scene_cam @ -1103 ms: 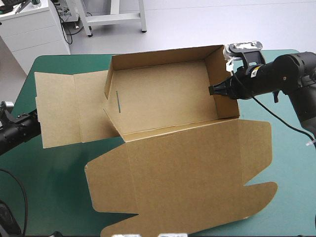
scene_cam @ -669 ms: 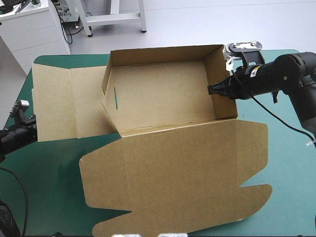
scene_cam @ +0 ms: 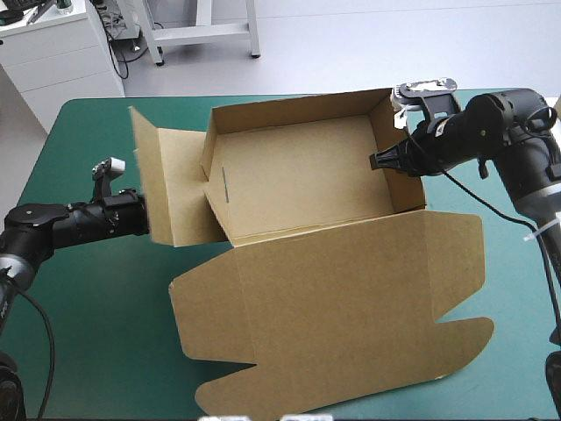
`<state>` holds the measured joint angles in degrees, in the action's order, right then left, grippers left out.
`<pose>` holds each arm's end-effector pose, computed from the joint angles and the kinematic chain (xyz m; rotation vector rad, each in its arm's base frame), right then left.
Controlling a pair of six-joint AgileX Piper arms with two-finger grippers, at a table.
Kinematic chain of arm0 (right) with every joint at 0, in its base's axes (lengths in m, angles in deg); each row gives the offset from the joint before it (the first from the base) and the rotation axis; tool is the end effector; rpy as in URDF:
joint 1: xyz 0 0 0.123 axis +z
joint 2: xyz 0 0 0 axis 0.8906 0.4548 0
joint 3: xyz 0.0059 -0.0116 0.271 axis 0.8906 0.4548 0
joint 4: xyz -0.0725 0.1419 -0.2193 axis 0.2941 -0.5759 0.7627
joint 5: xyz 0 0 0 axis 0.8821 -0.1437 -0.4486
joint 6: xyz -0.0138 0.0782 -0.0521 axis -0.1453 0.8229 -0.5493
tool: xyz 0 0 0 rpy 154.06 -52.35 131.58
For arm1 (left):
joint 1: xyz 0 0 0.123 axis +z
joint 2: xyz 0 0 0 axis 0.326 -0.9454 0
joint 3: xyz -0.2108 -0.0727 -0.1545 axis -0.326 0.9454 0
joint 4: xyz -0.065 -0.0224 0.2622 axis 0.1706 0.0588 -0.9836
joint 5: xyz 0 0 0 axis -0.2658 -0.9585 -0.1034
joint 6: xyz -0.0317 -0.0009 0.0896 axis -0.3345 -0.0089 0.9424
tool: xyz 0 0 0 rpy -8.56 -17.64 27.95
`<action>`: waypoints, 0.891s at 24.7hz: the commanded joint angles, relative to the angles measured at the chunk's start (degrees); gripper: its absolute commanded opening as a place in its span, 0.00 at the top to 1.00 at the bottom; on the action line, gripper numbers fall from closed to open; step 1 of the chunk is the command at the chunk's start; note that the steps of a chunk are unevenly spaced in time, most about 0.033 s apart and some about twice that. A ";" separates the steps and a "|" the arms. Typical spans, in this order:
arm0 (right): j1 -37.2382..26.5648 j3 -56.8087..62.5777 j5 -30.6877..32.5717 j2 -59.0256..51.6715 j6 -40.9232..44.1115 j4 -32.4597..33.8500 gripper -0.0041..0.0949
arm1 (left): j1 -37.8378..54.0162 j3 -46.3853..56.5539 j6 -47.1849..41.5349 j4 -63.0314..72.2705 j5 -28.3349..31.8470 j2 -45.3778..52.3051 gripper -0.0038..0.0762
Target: Fold the box
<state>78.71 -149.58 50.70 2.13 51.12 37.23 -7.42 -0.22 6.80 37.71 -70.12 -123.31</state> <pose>0.3154 0.0998 0.4159 -0.3445 2.5034 0.2657 0.2948 -0.0197 0.2677 0.0401 2.2275 -1.1332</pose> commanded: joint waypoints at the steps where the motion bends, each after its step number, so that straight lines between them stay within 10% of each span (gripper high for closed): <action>1: -0.14 -1.72 -0.78 -1.59 0.75 1.15 0.97 | -2.86 -3.91 0.01 5.84 -5.64 1.63 0.32; 22: -0.14 -1.72 -0.67 -1.59 2.39 4.00 0.97 | -9.57 -12.52 -5.14 21.19 -14.70 1.63 0.41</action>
<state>78.71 -149.58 50.70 2.71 52.80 41.90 -16.65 -10.88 2.38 52.96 -78.95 -123.31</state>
